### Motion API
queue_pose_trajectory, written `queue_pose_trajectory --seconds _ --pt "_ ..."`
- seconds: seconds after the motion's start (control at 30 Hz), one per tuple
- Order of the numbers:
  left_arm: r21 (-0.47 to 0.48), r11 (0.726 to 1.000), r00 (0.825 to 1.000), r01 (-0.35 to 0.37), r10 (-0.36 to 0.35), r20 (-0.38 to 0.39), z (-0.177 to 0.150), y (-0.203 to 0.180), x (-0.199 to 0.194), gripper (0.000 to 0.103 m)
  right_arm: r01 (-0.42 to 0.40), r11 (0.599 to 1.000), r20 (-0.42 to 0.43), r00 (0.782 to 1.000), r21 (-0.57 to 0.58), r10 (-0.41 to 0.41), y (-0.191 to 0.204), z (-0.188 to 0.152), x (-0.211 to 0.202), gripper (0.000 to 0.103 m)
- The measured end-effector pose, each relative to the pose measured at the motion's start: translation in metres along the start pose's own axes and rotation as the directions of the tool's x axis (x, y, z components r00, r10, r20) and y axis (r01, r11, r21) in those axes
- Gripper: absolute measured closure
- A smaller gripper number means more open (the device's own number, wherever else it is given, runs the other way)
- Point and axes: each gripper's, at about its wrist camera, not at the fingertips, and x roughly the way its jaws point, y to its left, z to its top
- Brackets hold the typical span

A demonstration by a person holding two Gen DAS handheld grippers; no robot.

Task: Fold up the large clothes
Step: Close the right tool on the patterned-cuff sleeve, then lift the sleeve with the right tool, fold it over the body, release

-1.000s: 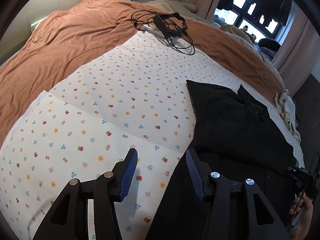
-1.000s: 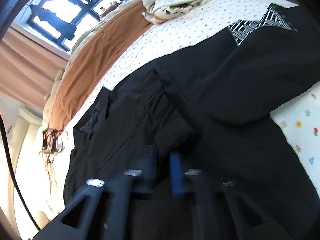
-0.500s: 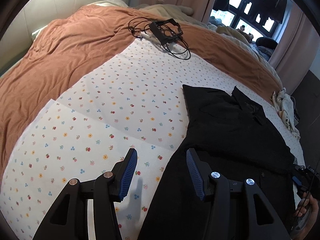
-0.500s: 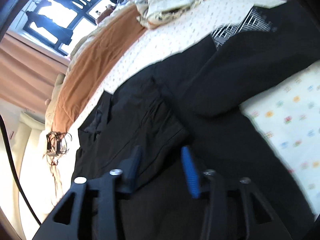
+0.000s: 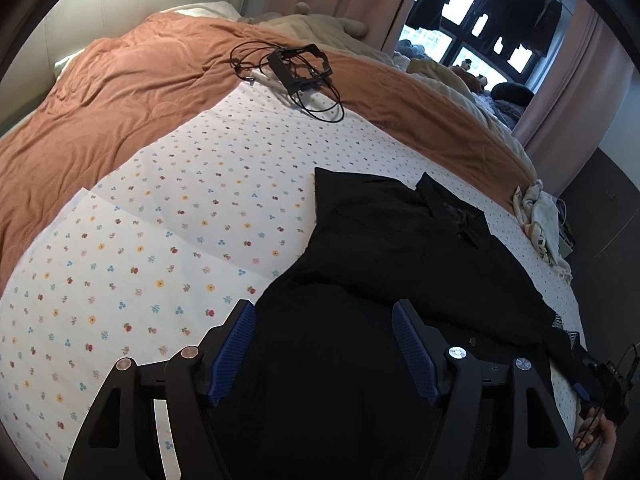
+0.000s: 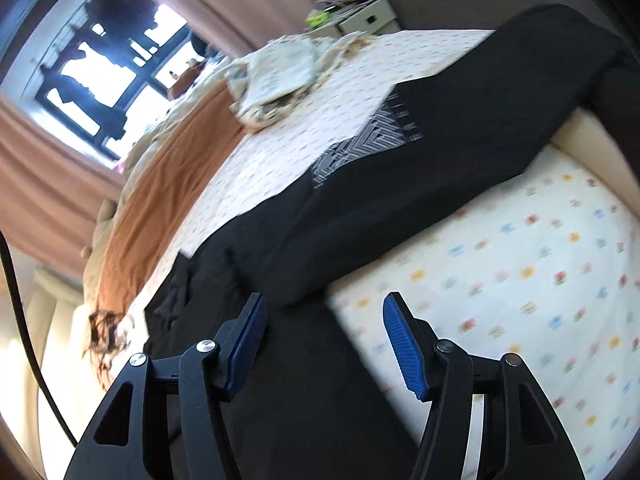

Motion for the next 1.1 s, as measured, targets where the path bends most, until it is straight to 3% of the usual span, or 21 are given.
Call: queue_pose_trajectory --seconds 0.2,0.63,0.7,0.73,0.77,0.93,1.1 --pt "0.04 0.999 1.0 -0.029 0.029 -0.001 -0.003 -0.002 0.004 0.031 0.012 0.997 0.05 0.999 0.076 -0.016 -0.044 0.033 -0.001 0.042" --pt "0.067 0.991 0.992 -0.114 0.117 -0.055 -0.012 0.012 0.033 0.031 0.099 0.987 0.118 0.986 0.128 -0.115 -0.108 0.076 0.022 0.043" --pt "0.075 0.99 0.991 -0.116 0.121 -0.062 -0.013 0.011 0.036 0.031 0.103 0.985 0.173 0.977 0.138 -0.126 -0.116 0.082 0.017 0.058" --pt "0.077 0.99 0.991 -0.116 0.121 -0.062 -0.014 0.009 0.036 0.031 0.097 0.984 0.194 0.973 0.15 -0.126 -0.121 0.085 0.014 0.085" --pt "0.078 0.99 0.991 -0.115 0.12 -0.061 -0.014 0.008 0.035 0.031 0.082 0.984 0.2 0.973 0.159 -0.113 -0.124 0.086 0.011 0.096" --pt "0.051 0.995 0.995 -0.082 0.085 -0.051 -0.013 0.001 0.027 0.031 0.01 0.996 0.278 0.96 0.087 -0.034 -0.096 0.084 -0.013 0.097" --pt "0.041 0.998 0.999 -0.045 0.046 -0.027 -0.012 -0.007 0.014 0.031 -0.111 0.993 0.34 0.933 -0.037 0.117 -0.039 0.078 -0.051 0.098"
